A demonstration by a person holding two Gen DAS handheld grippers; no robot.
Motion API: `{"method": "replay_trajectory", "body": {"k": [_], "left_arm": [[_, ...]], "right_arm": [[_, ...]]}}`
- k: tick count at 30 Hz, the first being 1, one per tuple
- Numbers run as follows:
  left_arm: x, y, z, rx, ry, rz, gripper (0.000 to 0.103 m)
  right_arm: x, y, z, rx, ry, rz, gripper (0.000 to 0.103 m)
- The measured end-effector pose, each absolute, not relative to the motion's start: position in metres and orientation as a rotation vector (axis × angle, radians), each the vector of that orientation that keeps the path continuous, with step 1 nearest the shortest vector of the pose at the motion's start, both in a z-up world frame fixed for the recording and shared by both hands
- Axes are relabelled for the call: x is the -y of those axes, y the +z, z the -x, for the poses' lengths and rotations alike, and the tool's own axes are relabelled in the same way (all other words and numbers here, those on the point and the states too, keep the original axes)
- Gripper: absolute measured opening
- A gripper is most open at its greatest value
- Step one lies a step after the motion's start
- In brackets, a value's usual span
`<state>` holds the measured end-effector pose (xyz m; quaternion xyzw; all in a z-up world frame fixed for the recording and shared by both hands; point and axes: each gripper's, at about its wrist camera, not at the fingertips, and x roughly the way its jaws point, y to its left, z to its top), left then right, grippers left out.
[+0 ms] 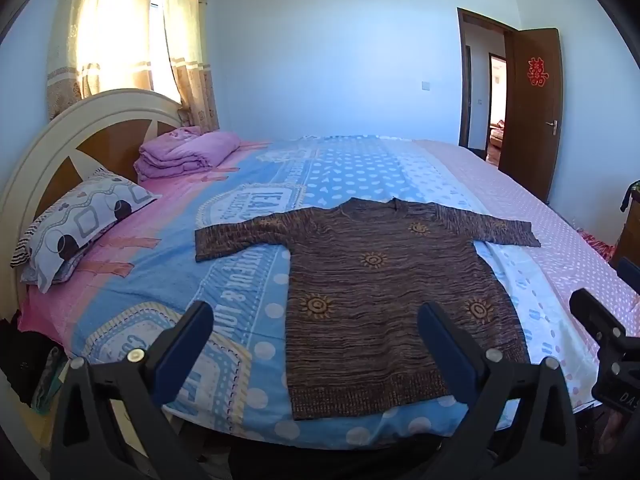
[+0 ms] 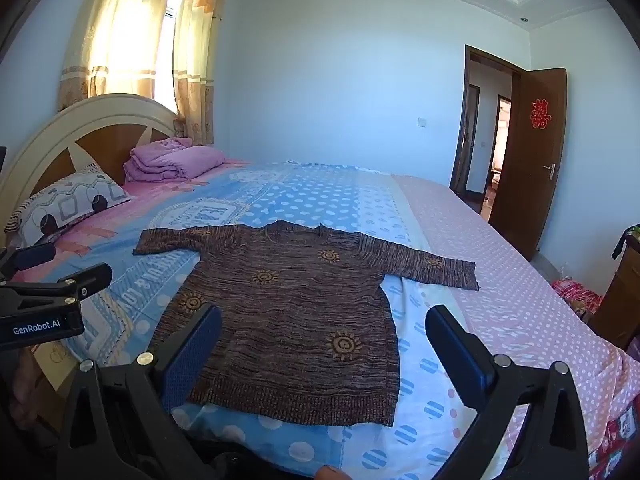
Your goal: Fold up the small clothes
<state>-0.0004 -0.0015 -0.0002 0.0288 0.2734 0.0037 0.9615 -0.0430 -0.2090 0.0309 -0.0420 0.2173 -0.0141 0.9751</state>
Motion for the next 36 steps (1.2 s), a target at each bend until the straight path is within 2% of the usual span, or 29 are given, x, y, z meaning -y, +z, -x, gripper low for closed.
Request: {"method": "replay_trajectory", "body": {"k": [36], "left_arm": [[-0.002, 0.002, 0.0, -0.518, 0.05, -0.089, 0.103]], "right_arm": [[0.213, 0.02, 0.034, -0.51, -0.012, 0.06, 0.102]]}}
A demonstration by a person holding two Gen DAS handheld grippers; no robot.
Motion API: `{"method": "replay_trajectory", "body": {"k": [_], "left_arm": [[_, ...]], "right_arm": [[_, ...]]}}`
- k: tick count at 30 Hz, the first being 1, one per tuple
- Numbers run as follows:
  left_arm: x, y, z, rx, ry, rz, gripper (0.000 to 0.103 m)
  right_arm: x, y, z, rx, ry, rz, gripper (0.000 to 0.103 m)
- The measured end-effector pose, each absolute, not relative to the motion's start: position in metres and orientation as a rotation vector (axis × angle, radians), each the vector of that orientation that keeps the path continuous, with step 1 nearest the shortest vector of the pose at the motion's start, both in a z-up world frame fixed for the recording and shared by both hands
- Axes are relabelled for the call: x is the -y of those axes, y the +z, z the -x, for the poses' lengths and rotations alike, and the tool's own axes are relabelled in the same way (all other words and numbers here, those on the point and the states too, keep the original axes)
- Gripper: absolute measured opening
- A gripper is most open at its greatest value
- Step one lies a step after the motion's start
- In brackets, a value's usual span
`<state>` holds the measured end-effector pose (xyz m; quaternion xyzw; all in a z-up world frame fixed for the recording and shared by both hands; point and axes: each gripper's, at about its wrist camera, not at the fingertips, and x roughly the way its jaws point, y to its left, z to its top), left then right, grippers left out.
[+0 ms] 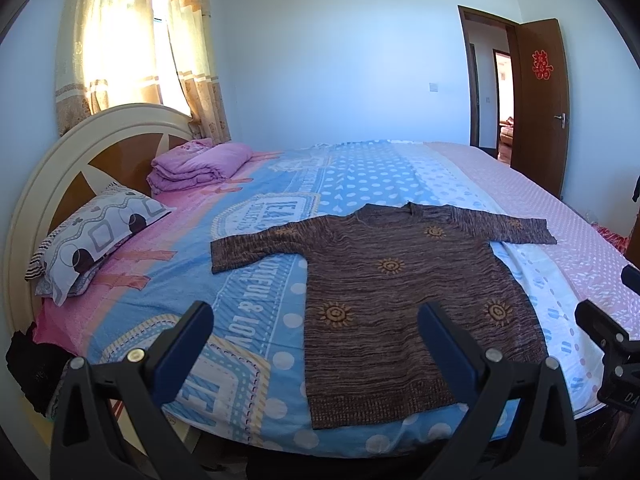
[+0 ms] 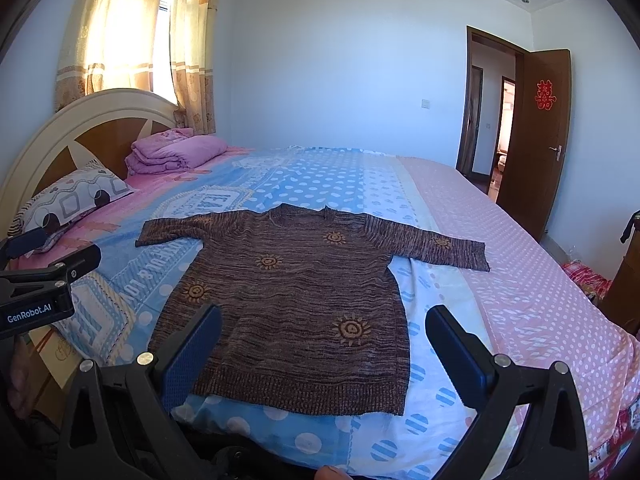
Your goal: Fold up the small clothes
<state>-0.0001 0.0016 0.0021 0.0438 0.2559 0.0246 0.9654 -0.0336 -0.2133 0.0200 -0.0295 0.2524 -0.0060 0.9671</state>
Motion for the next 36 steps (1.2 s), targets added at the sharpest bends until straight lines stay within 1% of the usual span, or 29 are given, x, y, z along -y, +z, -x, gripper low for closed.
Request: {"method": "replay_trajectory", "body": {"k": [36], "left_arm": [[-0.0039, 0.0017, -0.0018, -0.518, 0.052, -0.095, 0.103]], "right_arm": [[0.2132, 0.0151, 0.032, -0.531, -0.001, 0.051, 0.102]]}}
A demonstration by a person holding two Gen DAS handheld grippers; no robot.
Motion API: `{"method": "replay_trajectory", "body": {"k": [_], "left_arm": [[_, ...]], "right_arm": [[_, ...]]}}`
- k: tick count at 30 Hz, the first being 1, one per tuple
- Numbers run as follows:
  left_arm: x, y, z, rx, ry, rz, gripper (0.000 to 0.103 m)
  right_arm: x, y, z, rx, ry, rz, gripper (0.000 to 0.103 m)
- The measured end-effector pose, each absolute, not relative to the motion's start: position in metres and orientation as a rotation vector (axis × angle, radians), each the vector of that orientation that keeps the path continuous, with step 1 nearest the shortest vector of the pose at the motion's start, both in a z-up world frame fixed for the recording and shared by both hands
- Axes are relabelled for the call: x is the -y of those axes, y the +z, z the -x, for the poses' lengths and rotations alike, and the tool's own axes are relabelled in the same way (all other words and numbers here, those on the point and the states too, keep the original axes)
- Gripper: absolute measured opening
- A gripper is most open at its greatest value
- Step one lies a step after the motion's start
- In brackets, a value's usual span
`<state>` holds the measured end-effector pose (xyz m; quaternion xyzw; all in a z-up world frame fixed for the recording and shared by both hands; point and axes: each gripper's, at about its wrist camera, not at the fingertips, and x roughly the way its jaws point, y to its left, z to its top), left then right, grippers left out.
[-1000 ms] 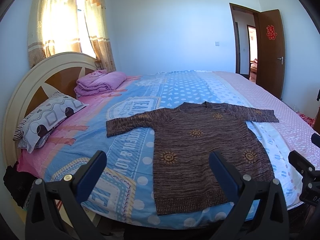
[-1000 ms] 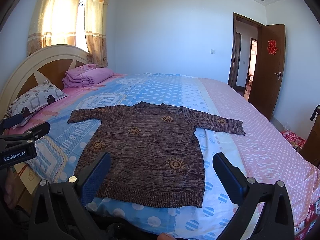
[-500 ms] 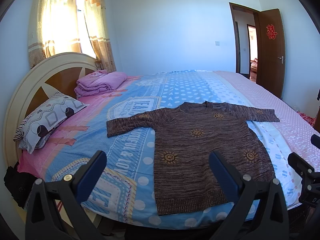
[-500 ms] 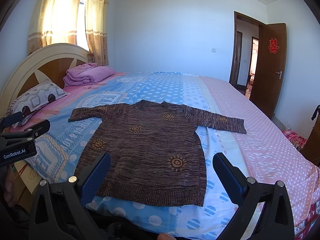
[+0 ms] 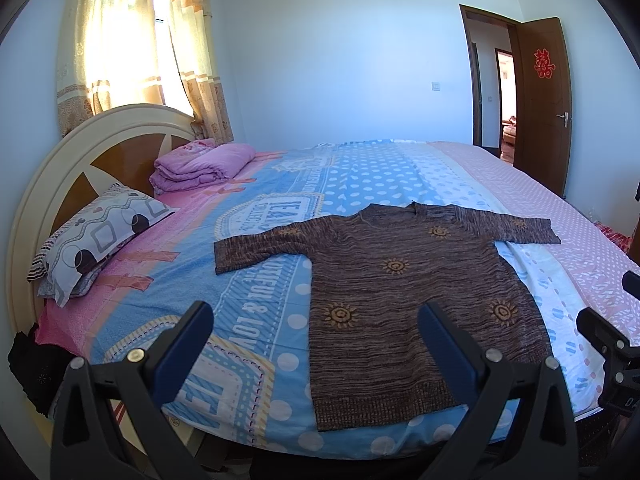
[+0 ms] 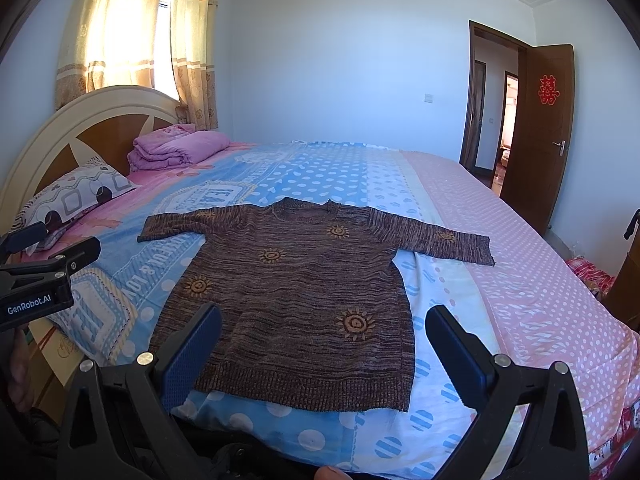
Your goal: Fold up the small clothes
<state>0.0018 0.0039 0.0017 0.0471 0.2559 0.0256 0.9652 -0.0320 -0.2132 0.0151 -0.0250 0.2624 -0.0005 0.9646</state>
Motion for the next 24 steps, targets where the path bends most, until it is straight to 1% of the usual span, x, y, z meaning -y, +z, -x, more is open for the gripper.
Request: {"method": "replay_trajectory", "body": {"k": [24], "left_arm": [[-0.0056, 0.0008, -0.003, -0.524, 0.054, -0.098, 0.103]], "right_arm": [[0.2131, 0.01, 0.0289, -0.551, 0.007, 0.052, 0.102]]}}
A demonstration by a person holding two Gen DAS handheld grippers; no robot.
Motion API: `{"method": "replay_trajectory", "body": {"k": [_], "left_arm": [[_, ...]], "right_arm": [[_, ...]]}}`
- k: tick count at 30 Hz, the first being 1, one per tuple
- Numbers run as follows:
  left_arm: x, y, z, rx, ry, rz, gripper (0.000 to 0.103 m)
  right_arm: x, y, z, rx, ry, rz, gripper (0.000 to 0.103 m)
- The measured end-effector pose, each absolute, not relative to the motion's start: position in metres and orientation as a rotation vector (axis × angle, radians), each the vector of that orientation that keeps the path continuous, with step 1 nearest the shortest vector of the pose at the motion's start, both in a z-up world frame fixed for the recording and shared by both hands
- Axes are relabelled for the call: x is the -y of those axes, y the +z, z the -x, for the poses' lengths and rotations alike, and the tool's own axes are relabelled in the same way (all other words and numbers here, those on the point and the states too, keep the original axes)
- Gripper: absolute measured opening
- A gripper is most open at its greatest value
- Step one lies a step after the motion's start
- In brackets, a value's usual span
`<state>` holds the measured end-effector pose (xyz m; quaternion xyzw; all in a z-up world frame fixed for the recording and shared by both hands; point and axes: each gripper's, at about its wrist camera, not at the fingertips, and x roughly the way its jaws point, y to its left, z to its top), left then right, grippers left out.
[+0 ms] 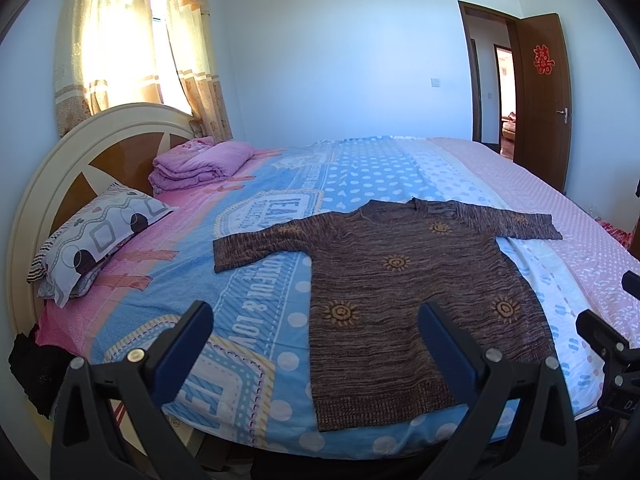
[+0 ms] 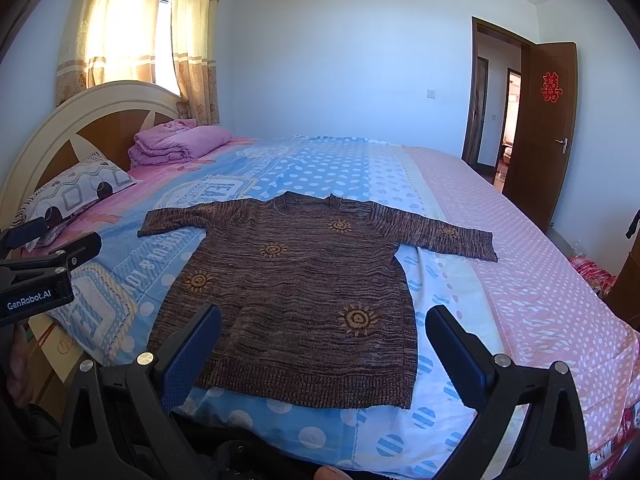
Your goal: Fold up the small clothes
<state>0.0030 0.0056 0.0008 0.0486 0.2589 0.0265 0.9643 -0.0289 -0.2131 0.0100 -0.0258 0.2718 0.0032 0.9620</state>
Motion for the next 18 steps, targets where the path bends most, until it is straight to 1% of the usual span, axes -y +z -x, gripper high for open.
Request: {"method": "replay_trajectory", "body": {"k": [9, 18], "left_arm": [[-0.003, -0.011, -0.023, -0.511, 0.075, -0.154, 0.103], [0.002, -0.034, -0.077, -0.544, 0.111, -0.232, 0.103]], "right_arm": [[0.228, -0.004, 0.013, -0.586, 0.078, 0.016, 0.102], [0.279, -0.042, -0.038, -0.709, 0.054, -0.101, 0.102]]}}
